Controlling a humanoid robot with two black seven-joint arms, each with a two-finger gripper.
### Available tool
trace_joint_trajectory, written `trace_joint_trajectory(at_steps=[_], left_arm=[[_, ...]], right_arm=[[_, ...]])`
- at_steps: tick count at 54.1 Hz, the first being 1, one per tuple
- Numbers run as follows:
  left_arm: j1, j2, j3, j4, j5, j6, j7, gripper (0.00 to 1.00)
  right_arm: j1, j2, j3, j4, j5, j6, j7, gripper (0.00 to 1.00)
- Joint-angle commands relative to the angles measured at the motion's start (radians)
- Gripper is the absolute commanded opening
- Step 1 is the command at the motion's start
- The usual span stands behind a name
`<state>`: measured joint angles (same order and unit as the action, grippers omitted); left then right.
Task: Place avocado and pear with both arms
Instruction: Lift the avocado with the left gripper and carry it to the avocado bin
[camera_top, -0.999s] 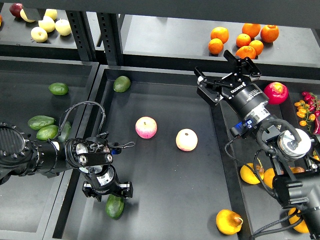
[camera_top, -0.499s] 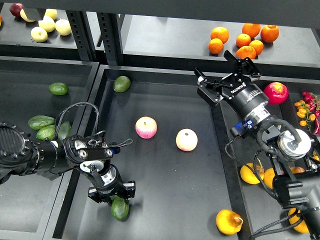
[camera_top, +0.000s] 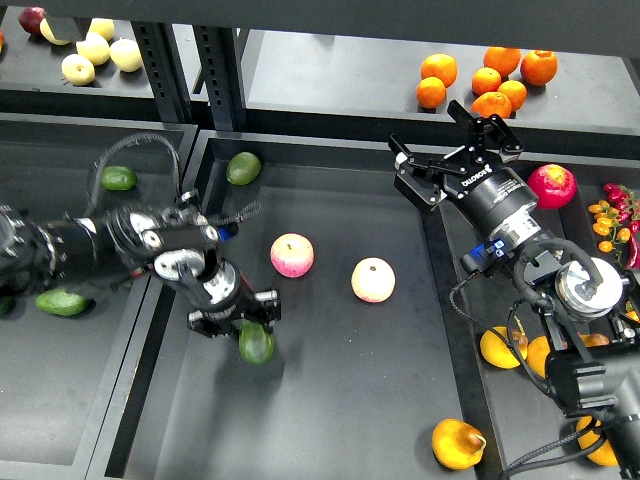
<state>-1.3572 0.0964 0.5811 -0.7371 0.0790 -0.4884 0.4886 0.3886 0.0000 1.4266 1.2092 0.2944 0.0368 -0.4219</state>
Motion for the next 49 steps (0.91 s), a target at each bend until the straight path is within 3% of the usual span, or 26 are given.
trace_joint_trajectory(at_steps=[1,19,49], left_arm=[[-0.020,0.063,-0.001,0.002,0.001,0.000,0.000,0.10],[-0.046,0.247,-0.003,0.015,0.002,0.000,0.000,0.13],[-0.016,0.454,-0.004,0.012,0.056,0.000,0.000,0.15]], right_arm=[[-0.002,0.000,0.000,0.001,0.000,0.000,0.000,1.00],[-0.005,0.000,-0.002,0.007,0.000,0.000,0.000,1.00],[-0.005,0.000,-0.006,0.007,0.000,0.000,0.000,1.00]])
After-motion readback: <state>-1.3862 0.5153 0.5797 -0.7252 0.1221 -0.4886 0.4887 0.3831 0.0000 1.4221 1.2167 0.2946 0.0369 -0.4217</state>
